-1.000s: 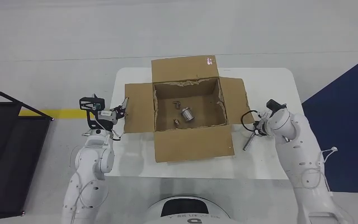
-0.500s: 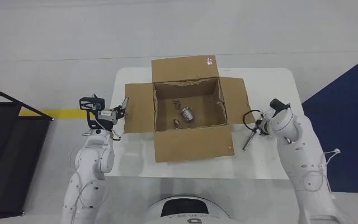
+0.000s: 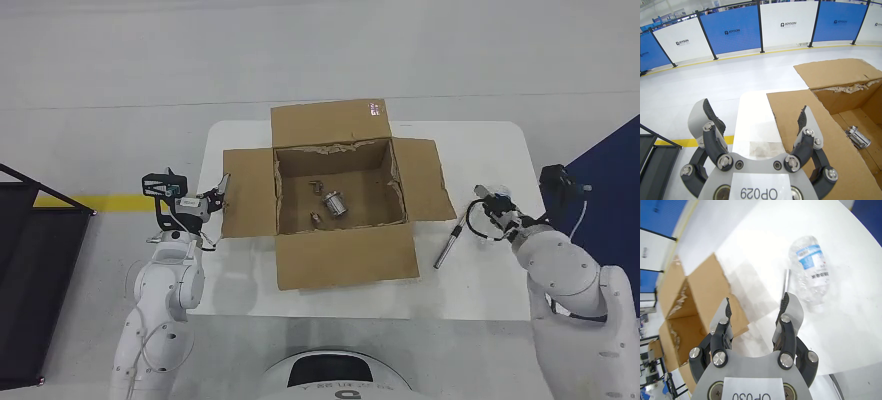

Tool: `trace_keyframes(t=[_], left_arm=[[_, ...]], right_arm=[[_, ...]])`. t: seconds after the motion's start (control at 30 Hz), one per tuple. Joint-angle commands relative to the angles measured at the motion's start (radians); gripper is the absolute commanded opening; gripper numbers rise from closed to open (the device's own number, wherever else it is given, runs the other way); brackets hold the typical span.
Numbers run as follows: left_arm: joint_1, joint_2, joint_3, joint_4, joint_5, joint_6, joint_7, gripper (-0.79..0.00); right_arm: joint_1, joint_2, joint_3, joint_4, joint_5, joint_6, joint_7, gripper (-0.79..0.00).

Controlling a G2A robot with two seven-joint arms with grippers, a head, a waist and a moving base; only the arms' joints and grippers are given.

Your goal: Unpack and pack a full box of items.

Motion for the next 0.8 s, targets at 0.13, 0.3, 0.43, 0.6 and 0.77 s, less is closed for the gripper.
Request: trace_keyframes(t=[0.13, 0.3, 0.43, 0.6, 0.77], left_arm=[[0.000, 0.000, 0.000, 0.000, 0.000, 0.000, 0.000, 0.000], [0.000, 0.000, 0.000, 0.000, 0.000, 0.000, 0.000, 0.000], [0.000, 0.000, 0.000, 0.000, 0.000, 0.000, 0.000, 0.000], [0.000, 0.000, 0.000, 0.000, 0.000, 0.000, 0.000, 0.000], [0.000, 0.000, 0.000, 0.000, 0.000, 0.000, 0.000, 0.000]], right_arm=[[-0.056, -0.002, -0.027, -0.121, 0.047, -0.250, -0.072, 0.000], [-0.010, 0.005, -0.066, -0.126, 0.017, -0.303, 0.002, 0.000], [-0.010, 0.005, -0.066, -0.126, 0.017, -0.303, 0.002, 0.000], [-0.010, 0.005, -0.066, -0.126, 0.017, -0.303, 0.002, 0.000], [0.109, 0.022, -0.156, -0.081, -0.112, -0.436, 0.169, 0.000]])
